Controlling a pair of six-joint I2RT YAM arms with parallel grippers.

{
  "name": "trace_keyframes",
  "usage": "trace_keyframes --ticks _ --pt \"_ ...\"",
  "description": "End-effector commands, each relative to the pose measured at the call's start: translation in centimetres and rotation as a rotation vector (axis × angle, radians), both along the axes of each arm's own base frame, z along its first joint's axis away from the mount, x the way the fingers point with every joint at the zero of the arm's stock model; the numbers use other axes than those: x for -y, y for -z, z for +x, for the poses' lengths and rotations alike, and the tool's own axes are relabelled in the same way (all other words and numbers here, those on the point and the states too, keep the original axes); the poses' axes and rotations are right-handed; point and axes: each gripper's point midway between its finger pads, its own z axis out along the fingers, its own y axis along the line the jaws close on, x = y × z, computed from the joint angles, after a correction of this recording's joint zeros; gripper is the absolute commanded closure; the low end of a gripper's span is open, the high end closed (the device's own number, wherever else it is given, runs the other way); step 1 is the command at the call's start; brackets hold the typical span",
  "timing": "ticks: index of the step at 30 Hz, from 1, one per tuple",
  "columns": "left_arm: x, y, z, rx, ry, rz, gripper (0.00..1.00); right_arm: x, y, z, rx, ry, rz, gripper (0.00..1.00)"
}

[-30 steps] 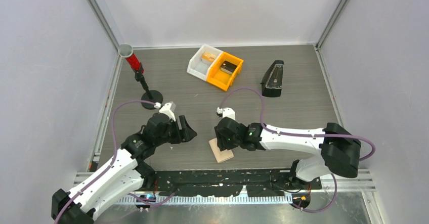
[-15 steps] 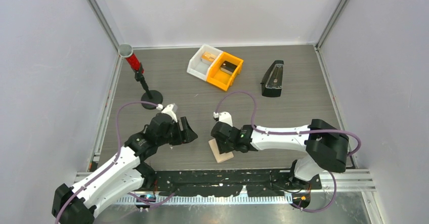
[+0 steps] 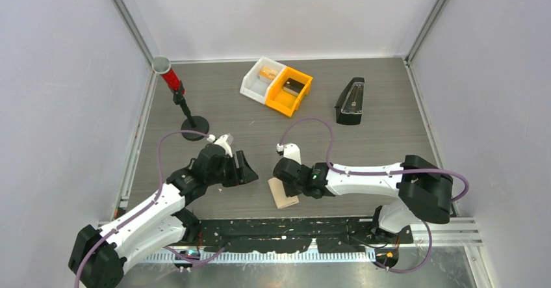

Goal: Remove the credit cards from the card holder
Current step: Open the card holder at the center of the board.

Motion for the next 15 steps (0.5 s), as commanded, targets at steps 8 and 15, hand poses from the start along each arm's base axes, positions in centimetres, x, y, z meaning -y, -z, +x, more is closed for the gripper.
trace_keyframes --ticks 8,15 --pt "1.5 -0.8 0.2 0.012 0.045 -0.062 0.39 -1.1 -4.5 0.6 0.098 0.006 0.203 0.95" --pt "2.8 -1.8 0.0 0.022 0.113 -0.106 0.31 -1.6 -8.3 -0.1 0.135 -0.018 0.413 0.95"
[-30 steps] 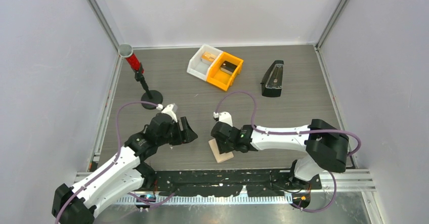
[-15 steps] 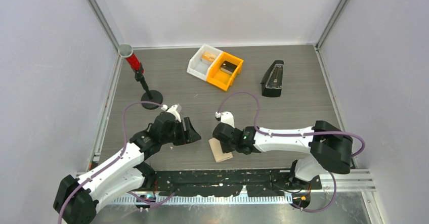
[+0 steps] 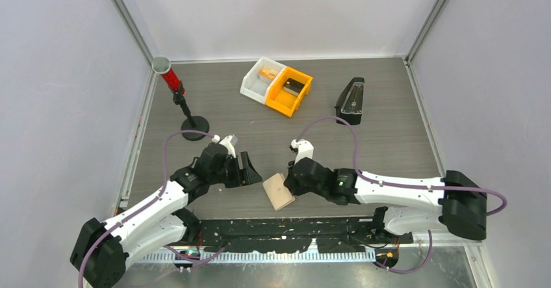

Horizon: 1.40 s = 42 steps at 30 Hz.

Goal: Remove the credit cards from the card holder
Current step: Open the card holder at the center of the board.

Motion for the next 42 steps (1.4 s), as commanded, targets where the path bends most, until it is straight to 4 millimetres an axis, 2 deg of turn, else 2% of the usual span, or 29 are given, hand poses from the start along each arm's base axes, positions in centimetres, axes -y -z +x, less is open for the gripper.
trace_keyframes --ticks 1,12,17,23,29,34,38,42 --pt "2.1 -2.6 0.6 0.062 0.072 -0.099 0.29 -1.5 -4.0 0.3 0.058 -0.003 0.188 0.95" --pt "3.5 -2.6 0.3 0.043 0.127 -0.159 0.21 -1.2 -6.1 0.3 0.089 0.002 0.285 0.95" --pt "3.6 -1.8 0.5 0.031 0.115 -0.153 0.21 -1.2 -6.8 0.2 0.089 0.003 0.319 0.95" --pt "4.6 -1.7 0.9 0.017 0.122 -0.196 0.20 -1.3 -7.1 -0.1 0.085 -0.011 0.332 0.95" --pt "4.6 -0.7 0.7 -0.009 0.126 -0.180 0.27 -0.7 -6.3 0.0 0.077 0.015 0.312 0.95" --pt "4.2 -0.3 0.5 -0.008 0.125 -0.167 0.40 0.5 -5.7 0.4 0.079 0.052 0.298 0.95" --pt "4.0 -0.1 0.5 0.002 0.126 -0.147 0.54 1.7 -4.9 0.8 0.074 0.085 0.286 0.95" --pt "3.7 0.5 0.2 -0.018 0.134 -0.125 0.56 2.4 -4.6 0.8 0.067 0.090 0.293 0.95"
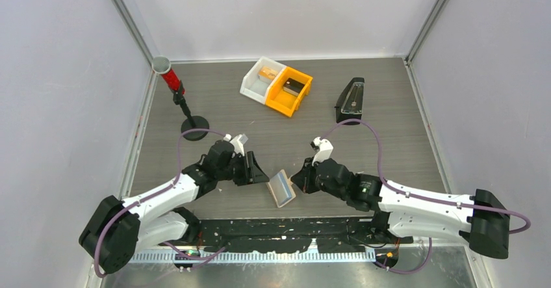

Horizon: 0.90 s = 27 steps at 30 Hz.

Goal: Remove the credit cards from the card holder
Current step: Open the card holder at the center of the board.

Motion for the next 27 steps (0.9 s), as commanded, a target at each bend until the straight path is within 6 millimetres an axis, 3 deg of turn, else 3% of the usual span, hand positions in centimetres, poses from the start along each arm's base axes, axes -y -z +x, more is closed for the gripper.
trace_keyframes --ticks 1,7,18,22,27 --pt "0.1 -0.2 0.0 0.033 0.027 0.008 0.56 0.5 -1.3 0.6 0.018 0.037 0.062 0.95" --pt "0.1 -0.4 0.2 0.040 0.033 0.020 0.61 0.9 -1.4 0.7 0.025 0.052 0.079 0.95" --pt "-0.3 0.6 0.2 0.028 0.034 0.063 0.65 2.7 1.5 1.2 0.005 0.101 0.024 0.92" --pt "0.0 0.8 0.4 0.018 0.037 0.058 0.64 3.2 2.3 1.2 -0.012 0.112 0.015 0.82" --pt "0.3 0.8 0.5 0.015 0.042 0.050 0.65 4.1 1.9 1.2 -0.030 0.114 -0.033 0.59"
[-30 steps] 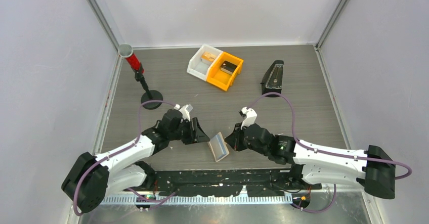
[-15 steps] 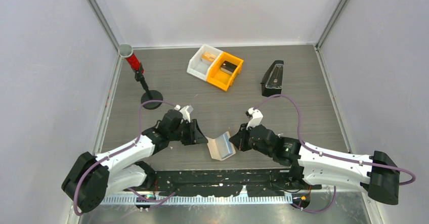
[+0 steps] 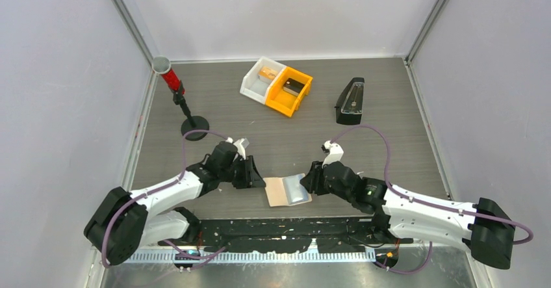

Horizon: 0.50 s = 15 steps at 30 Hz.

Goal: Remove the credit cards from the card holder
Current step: Open the card holder at the center of the board.

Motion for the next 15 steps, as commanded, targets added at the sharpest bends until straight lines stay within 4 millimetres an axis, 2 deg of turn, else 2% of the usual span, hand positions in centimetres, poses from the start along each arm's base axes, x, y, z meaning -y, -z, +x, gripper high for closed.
trace_keyframes --ticks 1,5,7,12,15 --pt "1.2 -1.9 1.3 0.068 0.022 -0.045 0.65 0.2 -2.4 0.4 0.024 0.013 0.011 0.55" --pt "1.5 -2.0 1.2 0.062 0.029 -0.064 0.66 0.1 -4.9 0.4 0.060 -0.021 0.008 0.49" --pt "2.0 -2.5 1.3 0.065 0.036 -0.094 0.66 -0.6 -6.0 0.3 0.068 -0.055 0.022 0.49" --pt "2.8 -2.5 1.3 0.043 0.048 -0.127 0.65 -2.2 -4.6 0.3 0.036 -0.101 0.008 0.48" --pt "3.1 -2.7 1.1 0.027 0.063 -0.144 0.68 -2.7 -3.4 0.2 0.011 -0.113 -0.010 0.43"
